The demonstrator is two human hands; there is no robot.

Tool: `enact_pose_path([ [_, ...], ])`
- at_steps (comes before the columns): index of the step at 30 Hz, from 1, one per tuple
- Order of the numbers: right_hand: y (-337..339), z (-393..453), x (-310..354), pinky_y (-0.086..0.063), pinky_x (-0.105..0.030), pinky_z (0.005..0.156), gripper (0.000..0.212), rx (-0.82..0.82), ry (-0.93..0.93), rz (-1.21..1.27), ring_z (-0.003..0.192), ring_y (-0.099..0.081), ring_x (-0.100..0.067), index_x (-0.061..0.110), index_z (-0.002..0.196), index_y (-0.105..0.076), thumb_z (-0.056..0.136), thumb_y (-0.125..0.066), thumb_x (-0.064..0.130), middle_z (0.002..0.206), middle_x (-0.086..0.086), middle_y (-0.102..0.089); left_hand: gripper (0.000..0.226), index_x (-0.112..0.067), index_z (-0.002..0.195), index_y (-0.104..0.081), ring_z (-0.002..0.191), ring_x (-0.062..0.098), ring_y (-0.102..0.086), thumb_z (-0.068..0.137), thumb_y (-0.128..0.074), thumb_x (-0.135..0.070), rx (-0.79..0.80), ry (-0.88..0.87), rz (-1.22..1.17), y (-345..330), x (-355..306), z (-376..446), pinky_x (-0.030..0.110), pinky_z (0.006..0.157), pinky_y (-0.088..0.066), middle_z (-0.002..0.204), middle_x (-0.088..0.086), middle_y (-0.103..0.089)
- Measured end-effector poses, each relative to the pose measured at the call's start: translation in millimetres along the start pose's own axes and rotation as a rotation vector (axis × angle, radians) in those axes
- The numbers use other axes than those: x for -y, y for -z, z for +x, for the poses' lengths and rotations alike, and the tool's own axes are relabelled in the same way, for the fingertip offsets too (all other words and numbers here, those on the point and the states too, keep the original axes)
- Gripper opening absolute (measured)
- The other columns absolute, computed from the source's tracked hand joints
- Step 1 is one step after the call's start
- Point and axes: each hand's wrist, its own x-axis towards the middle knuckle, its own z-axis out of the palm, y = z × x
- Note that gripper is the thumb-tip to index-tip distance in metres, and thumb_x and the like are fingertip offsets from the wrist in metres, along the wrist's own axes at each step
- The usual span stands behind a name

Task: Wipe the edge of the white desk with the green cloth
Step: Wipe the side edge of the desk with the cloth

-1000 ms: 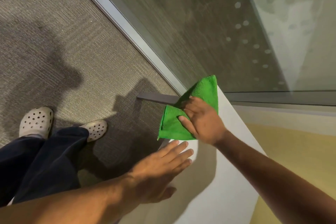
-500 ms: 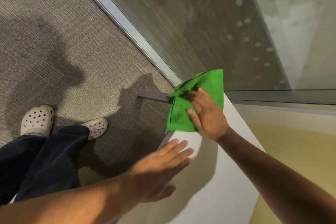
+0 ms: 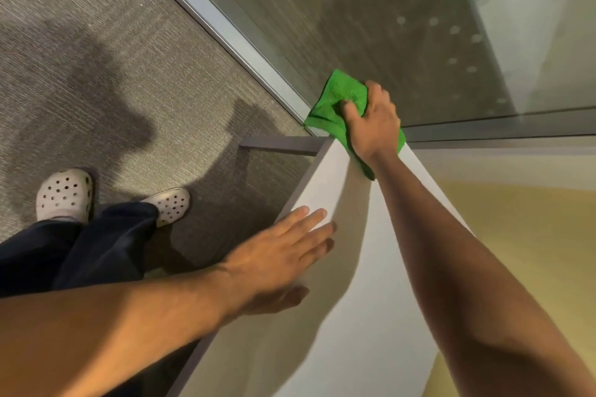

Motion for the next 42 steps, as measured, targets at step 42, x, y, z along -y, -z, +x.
enact_pose_path([
  [42,-4.0,-3.5,9.9,-0.034,-0.052,0.118,0.048,-0.075,-0.203,0.079,0.132,-0.057,-0.034,0.013,0.129,-0.065,0.102,-0.038,0.043,0.136,-0.012,-0.067,0.086,-0.012,0.168,-0.010,0.163,0.034,0.017,0.102,-0.040,-0.058,-0.012,0.021,-0.078,-1.4,0.2,-0.3,0.048,0.128,0.018,0.178,0.014,0.004],
])
